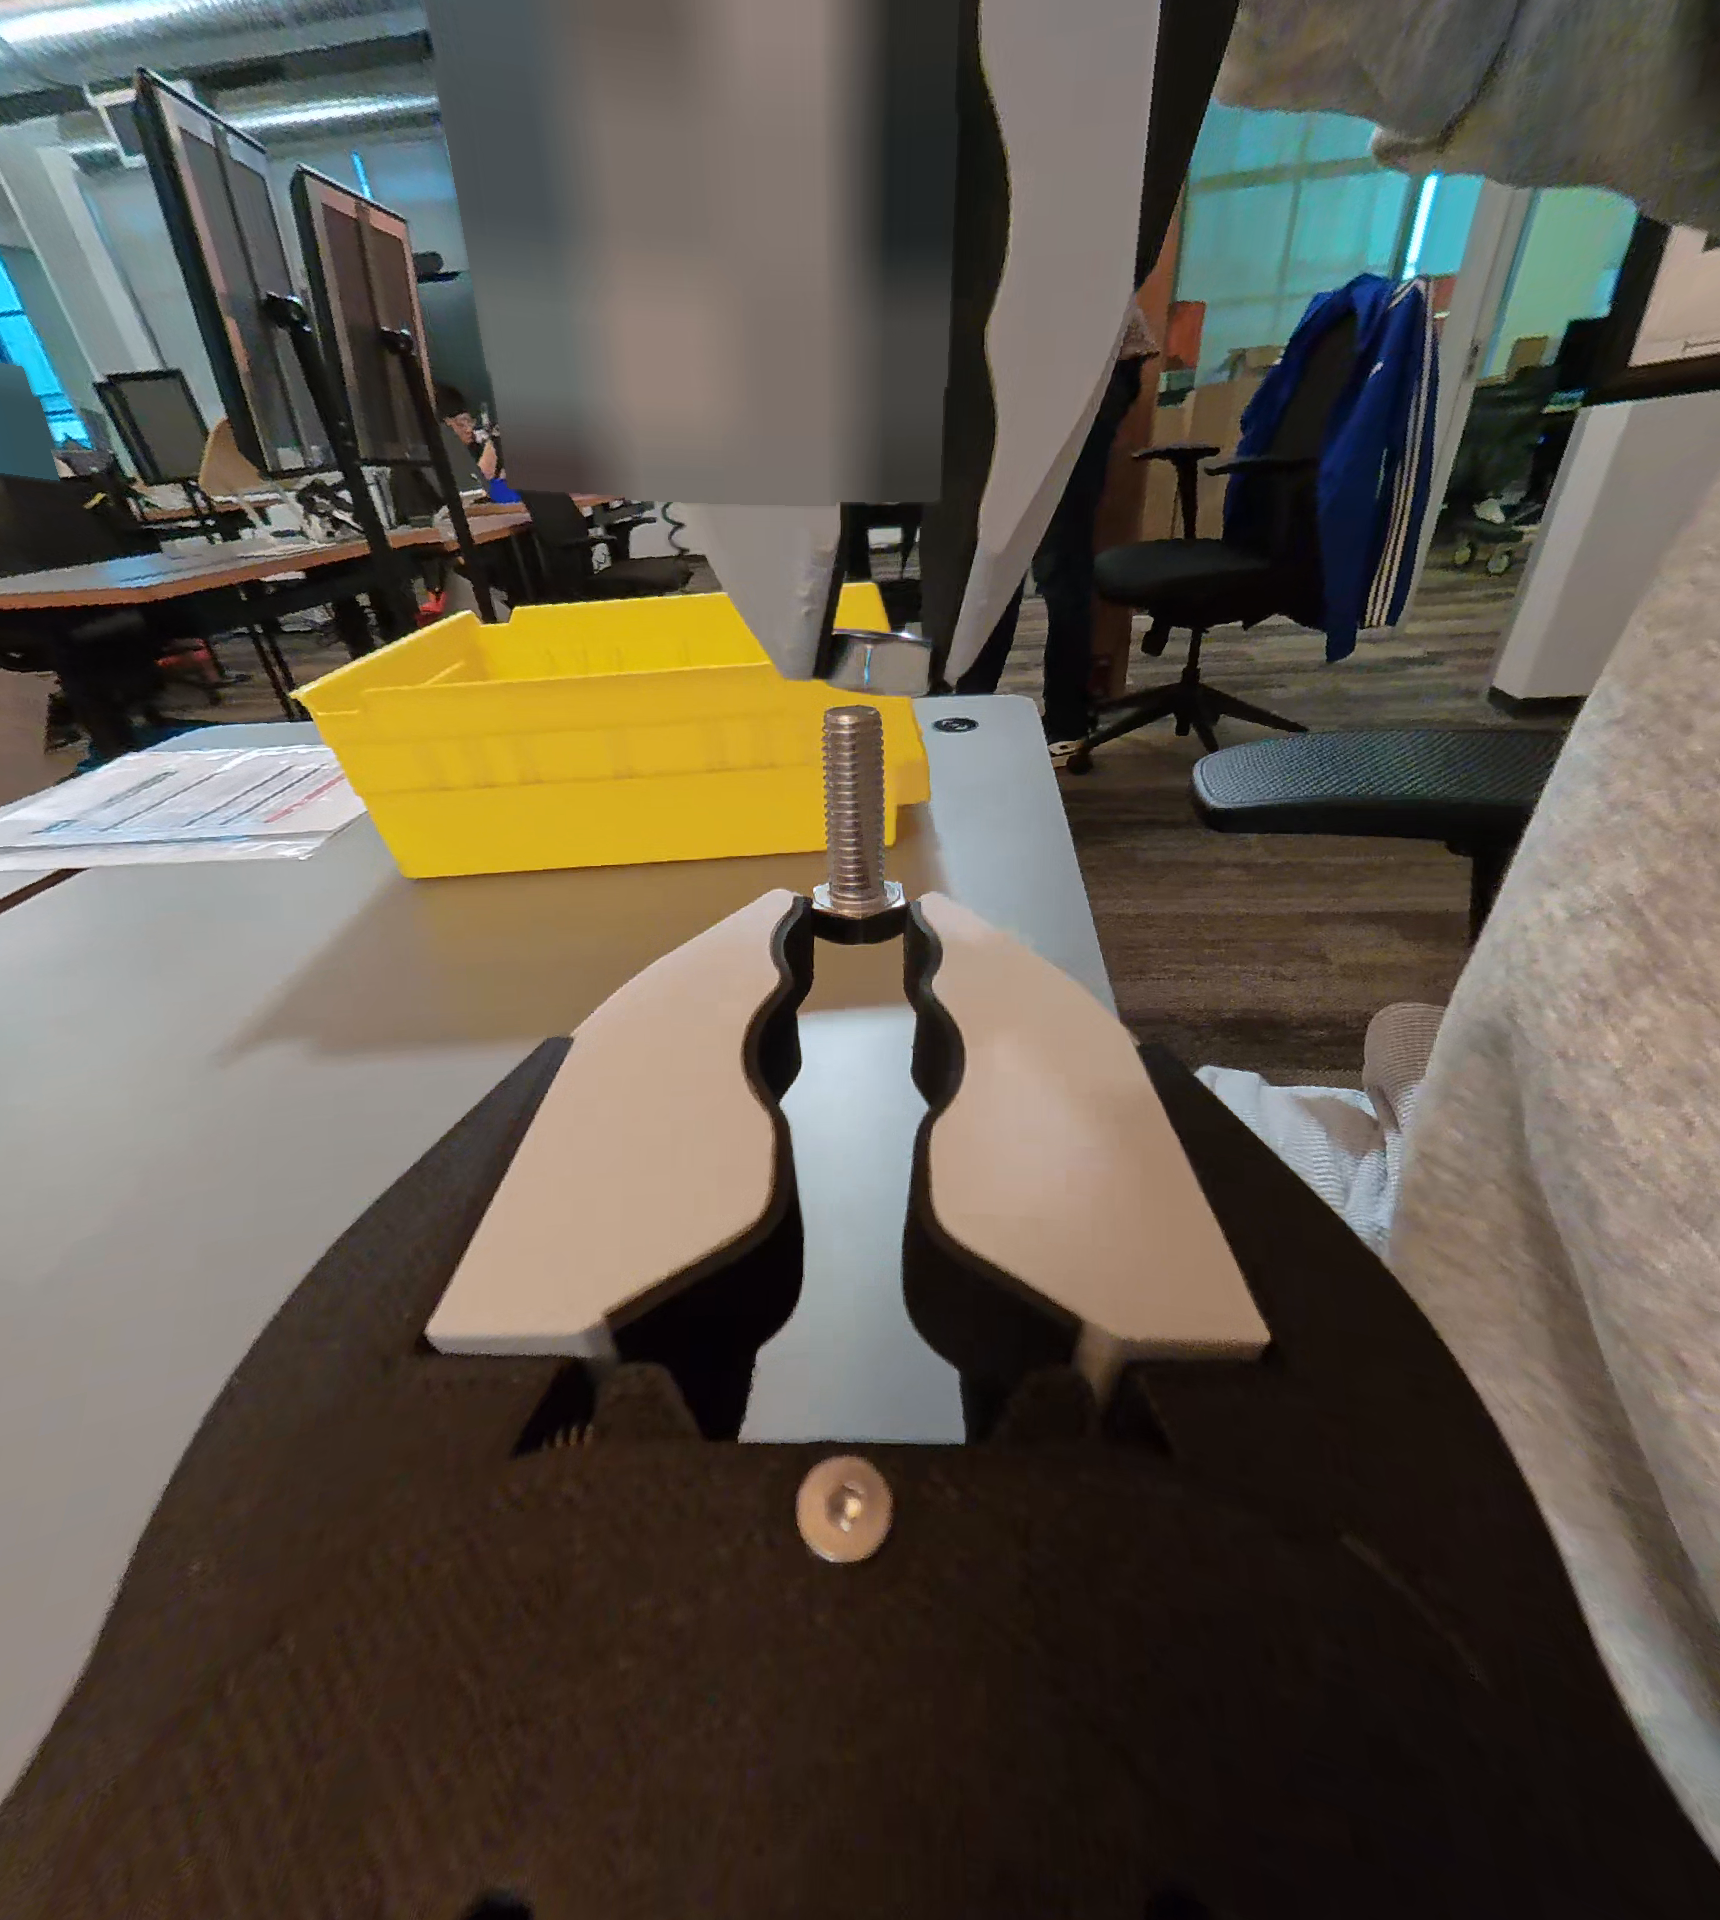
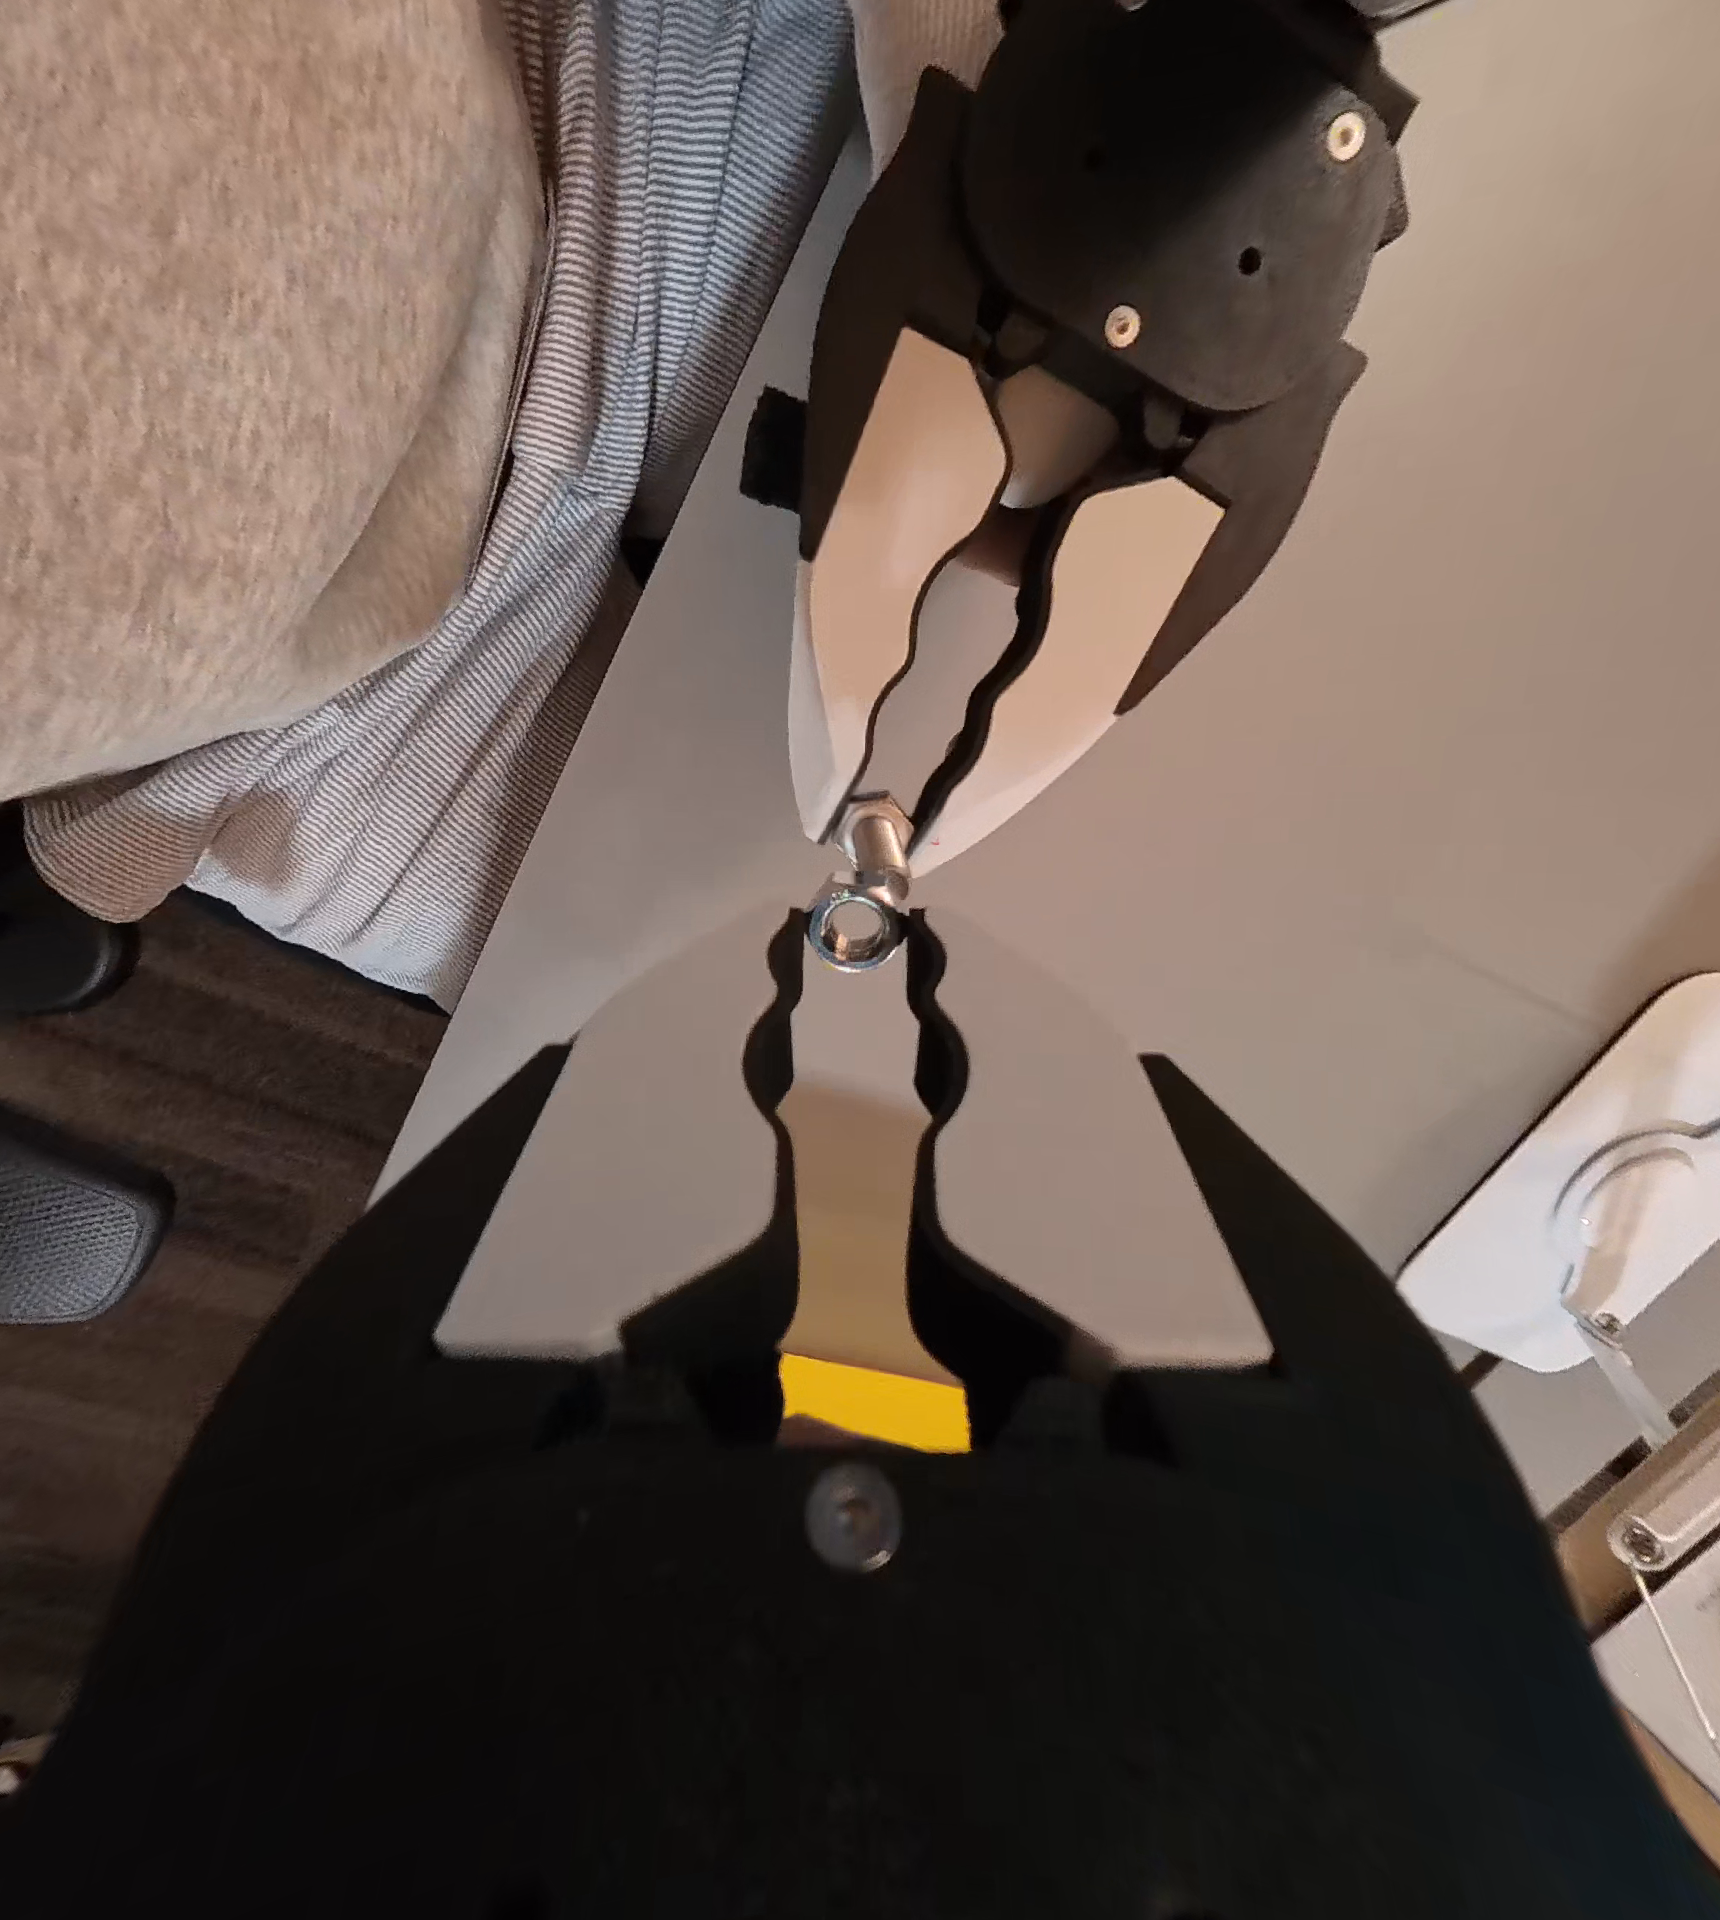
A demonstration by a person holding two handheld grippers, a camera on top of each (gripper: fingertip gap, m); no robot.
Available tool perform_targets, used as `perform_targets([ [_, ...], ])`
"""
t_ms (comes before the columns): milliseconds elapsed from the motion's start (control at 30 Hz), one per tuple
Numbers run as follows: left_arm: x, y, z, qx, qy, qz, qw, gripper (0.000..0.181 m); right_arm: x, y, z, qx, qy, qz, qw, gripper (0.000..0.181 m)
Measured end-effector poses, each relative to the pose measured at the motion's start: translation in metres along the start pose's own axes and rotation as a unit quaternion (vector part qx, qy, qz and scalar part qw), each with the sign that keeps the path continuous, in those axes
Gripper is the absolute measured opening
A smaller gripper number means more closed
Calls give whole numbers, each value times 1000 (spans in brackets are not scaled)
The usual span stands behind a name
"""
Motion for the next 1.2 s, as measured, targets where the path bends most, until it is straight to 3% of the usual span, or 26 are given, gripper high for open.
perform_targets([
  [367, -6, 6, 2, -1, -10, 21, 1000, 18, 3, -3, 9, 22, -6, -50, 998, 19],
  [667, -2, 8, 1, -4, 7, 18, 1000, 18, 5, -4, 7, 52, -3, -34, 998, 19],
  [1200, -3, 3, 0, -3, 16, -16, 1000, 18, 0, 4, 11, 27, -15, 9, 999, 25],
])
Point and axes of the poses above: each gripper's, where its closed fingertips meet, z out along the fingers, x out of its top, y = z × x across the jaws, the point moved 3 cm from there along -z, back along the fingers, and after that the axes turned 9 degrees about z, right-handed, at the moved point
